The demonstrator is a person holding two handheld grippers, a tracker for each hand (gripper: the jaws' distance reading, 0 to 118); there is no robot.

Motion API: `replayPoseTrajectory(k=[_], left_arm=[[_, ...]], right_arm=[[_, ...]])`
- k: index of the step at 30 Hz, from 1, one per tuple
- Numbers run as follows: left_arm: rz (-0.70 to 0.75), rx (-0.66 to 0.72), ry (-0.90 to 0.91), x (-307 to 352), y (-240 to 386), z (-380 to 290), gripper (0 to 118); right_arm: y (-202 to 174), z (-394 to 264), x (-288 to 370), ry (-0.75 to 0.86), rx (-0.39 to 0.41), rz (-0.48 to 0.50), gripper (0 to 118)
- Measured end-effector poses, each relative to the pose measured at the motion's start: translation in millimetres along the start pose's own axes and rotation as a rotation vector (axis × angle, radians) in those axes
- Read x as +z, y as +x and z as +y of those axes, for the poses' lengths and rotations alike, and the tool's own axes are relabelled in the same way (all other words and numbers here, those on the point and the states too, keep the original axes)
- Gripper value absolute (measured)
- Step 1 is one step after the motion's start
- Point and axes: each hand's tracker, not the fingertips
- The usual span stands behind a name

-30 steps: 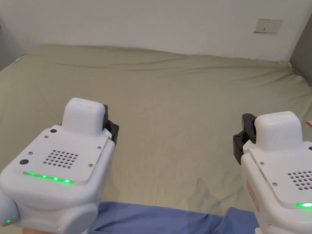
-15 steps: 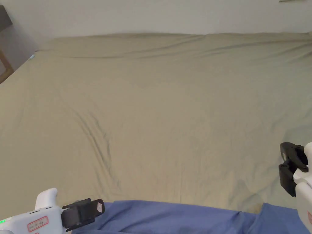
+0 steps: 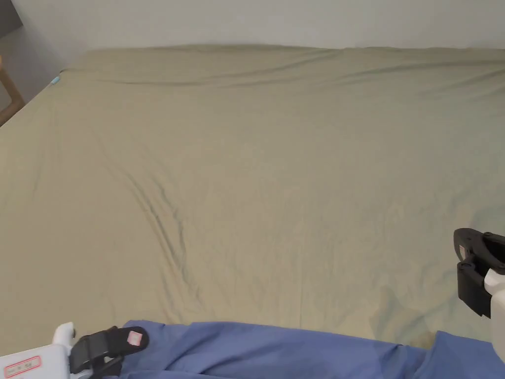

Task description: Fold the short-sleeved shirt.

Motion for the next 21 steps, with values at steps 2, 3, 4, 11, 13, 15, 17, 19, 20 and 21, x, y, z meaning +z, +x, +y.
replayPoseTrajectory(k=[2, 3, 4, 11, 13, 15, 17, 19, 20, 21], left_arm=[[0.044, -0.002, -0.011, -22.4, 0.4, -12.1, 100], [0.029, -0.072, 0.008, -24.7, 7.2, -12.9, 100], [0.043, -0.054, 0.011, -21.0, -7.5, -0.7, 98], [0.262, -0.136, 0.031, -23.3, -1.4, 3.3, 12], [0.328, -0.240, 0.027, -26.6, 11.2, -1.6, 12], [0.359, -0.293, 0.038, -25.5, 20.2, -2.5, 12], [0.385, -0.349, 0.054, -22.4, 30.9, -3.7, 12], [0.391, -0.364, 0.073, -16.8, 39.3, -4.8, 12], [0.390, -0.356, 0.077, -13.6, 44.3, -4.0, 12], [0.392, -0.351, 0.087, -9.6, 46.4, -2.8, 12]], right_arm=[[-2.9, 0.6, -1.9, -0.002, 0.000, 0.010, 2], [-4.2, 1.2, -2.3, -0.004, 0.002, 0.012, 2], [-5.0, 1.7, -1.7, -0.005, 0.005, 0.012, 2], [-1.7, 5.3, 8.2, 0.001, 0.015, 0.018, 2], [2.0, 5.0, 10.4, 0.000, 0.006, 0.014, 2], [4.1, 4.3, 11.0, -0.004, 0.001, 0.011, 2], [4.7, 3.9, 11.8, -0.006, 0.005, 0.002, 2], [5.6, 4.2, 13.6, -0.005, 0.005, 0.000, 2], [5.7, 4.4, 14.2, -0.005, 0.005, 0.000, 2], [5.4, 4.7, 14.4, -0.003, 0.006, -0.002, 2]])
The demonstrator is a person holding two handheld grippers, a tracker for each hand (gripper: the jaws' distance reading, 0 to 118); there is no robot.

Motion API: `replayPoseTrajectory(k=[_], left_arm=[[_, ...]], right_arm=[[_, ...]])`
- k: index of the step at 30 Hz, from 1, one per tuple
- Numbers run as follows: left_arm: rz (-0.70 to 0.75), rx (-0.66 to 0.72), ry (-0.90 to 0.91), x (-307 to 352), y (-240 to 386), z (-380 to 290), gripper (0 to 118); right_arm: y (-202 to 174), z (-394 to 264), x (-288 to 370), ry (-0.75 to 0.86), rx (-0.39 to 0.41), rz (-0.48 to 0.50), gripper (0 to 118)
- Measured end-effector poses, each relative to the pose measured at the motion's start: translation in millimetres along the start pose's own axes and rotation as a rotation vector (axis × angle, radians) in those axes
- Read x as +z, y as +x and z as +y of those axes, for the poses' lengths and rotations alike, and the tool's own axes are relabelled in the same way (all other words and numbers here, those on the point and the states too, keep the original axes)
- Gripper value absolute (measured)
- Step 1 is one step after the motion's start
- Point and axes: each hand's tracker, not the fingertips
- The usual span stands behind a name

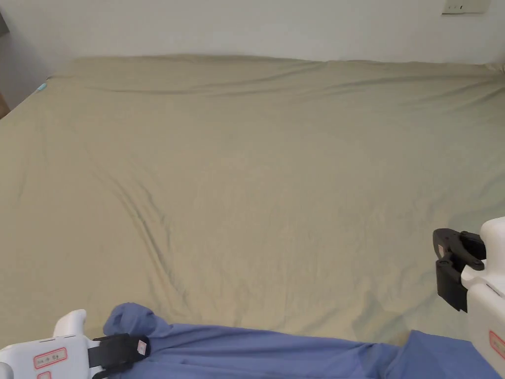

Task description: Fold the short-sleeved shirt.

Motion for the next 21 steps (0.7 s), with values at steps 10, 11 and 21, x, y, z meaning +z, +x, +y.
replayPoseTrajectory(k=[10, 11, 21], left_arm=[[0.174, 0.110, 0.125, 64.1, -20.2, 20.6, 12], [0.181, 0.090, 0.126, 70.2, -17.0, 21.4, 12], [0.128, -0.058, -0.003, 61.4, 102.1, 6.1, 12]], right_arm=[[-2.6, 2.2, 0.7, 0.008, 0.003, 0.001, 2], [-2.6, 2.1, 0.8, 0.008, 0.003, 0.001, 2], [-6.0, 1.8, 9.2, 0.020, -0.003, 0.018, 2]])
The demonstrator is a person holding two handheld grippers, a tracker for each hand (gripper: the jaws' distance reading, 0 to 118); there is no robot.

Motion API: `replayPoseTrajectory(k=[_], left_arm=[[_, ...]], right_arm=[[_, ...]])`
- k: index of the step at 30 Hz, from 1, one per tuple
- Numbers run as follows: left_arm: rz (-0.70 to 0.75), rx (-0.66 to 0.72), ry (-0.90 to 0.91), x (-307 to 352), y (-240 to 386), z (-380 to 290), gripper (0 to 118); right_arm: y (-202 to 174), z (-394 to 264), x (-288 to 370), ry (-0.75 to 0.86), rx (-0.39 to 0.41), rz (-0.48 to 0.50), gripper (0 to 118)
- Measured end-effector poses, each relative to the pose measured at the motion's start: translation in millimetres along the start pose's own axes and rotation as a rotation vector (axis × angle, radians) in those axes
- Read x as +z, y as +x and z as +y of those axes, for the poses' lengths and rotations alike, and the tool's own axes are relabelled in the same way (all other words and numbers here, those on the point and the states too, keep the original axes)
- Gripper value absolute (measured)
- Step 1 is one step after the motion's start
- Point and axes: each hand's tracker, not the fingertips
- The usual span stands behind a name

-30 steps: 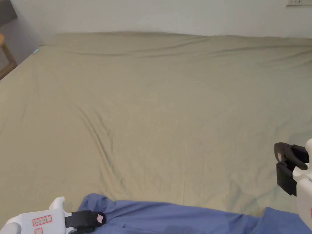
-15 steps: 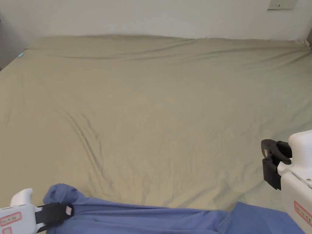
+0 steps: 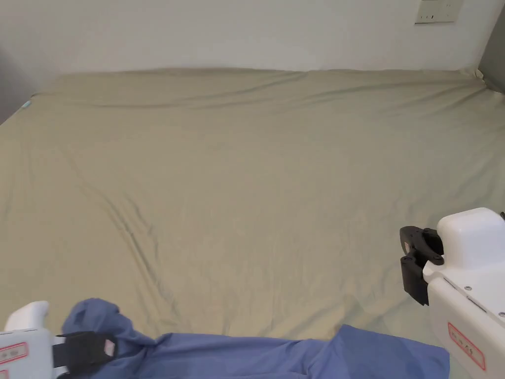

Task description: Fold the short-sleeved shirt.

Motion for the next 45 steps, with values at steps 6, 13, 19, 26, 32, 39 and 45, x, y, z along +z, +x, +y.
replayPoseTrajectory(k=[6, 13, 19, 26, 32, 39, 45], left_arm=[[-0.042, -0.056, -0.120, -70.3, 56.5, -3.3, 12], [0.039, -0.016, -0.207, -144.8, 84.2, -27.6, 15], [-0.286, 0.156, -0.264, -152.3, 97.6, -40.0, 118], [-0.303, 0.022, -0.038, -90.8, 99.4, -9.6, 85], [0.023, -0.264, 0.096, -83.6, 96.9, -32.2, 0], [0.084, -0.518, -0.053, -147.4, 126.7, -98.2, 0], [0.098, -0.539, -0.068, -175.0, 158.1, -126.0, 0]], right_arm=[[5.8, -5.9, 8.6, 0.003, 0.005, -0.011, 2], [30.4, -18.1, 18.2, -0.009, -0.042, -0.053, 2], [45.5, -27.3, 15.8, -0.038, -0.068, -0.081, 2], [47.6, -26.2, 15.0, -0.031, -0.099, -0.077, 2], [39.1, -24.7, 14.4, -0.031, -0.087, -0.062, 2], [34.9, -26.9, 16.3, -0.042, -0.074, -0.052, 2], [38.9, -27.6, 20.3, -0.051, -0.071, -0.062, 2]])
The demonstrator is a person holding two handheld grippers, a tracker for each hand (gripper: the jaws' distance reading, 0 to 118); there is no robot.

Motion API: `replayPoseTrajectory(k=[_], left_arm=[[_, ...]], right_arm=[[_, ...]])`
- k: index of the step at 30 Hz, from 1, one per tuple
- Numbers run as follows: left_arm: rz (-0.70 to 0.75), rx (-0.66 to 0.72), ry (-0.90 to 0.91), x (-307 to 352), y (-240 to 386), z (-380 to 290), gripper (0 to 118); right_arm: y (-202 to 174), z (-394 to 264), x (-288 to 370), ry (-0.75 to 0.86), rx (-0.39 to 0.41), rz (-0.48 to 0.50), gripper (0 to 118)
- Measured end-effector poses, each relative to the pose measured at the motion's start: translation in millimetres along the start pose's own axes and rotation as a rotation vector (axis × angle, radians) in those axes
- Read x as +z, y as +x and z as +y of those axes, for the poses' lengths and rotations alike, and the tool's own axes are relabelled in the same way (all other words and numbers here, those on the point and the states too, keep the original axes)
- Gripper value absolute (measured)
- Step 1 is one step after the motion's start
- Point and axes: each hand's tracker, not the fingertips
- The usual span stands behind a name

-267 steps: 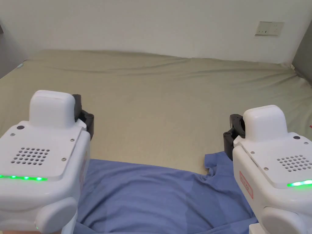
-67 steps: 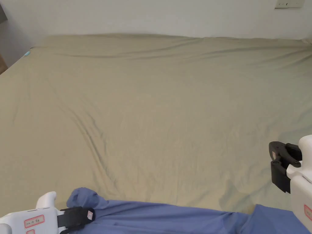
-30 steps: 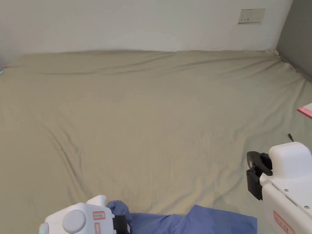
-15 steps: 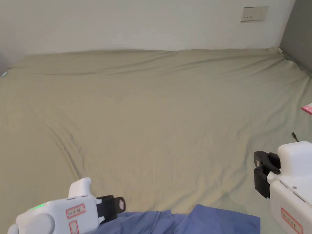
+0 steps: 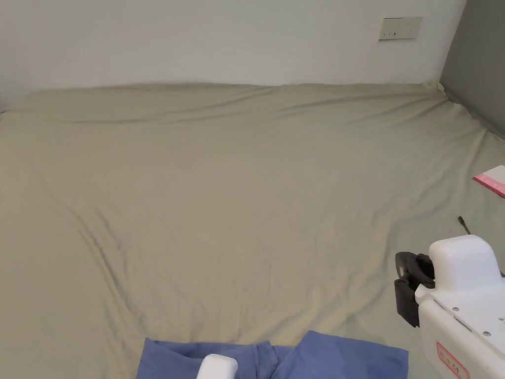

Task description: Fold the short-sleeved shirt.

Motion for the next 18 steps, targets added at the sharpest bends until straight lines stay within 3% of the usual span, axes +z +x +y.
replayPoseTrajectory(k=[7, 11, 12, 18], left_arm=[[-0.120, 0.046, 0.017, -6.5, 9.6, 3.7, 0], [-0.452, 0.151, 0.095, 7.3, -4.3, 10.1, 0], [-0.480, 0.172, 0.111, 12.0, -7.2, 12.4, 0], [-0.449, 0.348, 0.223, 49.8, -77.0, 19.7, 0]], right_arm=[[-5.6, -1.5, -1.0, -0.023, 0.018, -0.001, 2], [-9.5, 1.6, -2.6, -0.024, 0.019, 0.006, 2], [-10.7, 2.5, -3.0, -0.023, 0.023, 0.006, 2], [-14.3, 10.9, -2.3, -0.013, 0.043, 0.015, 2]])
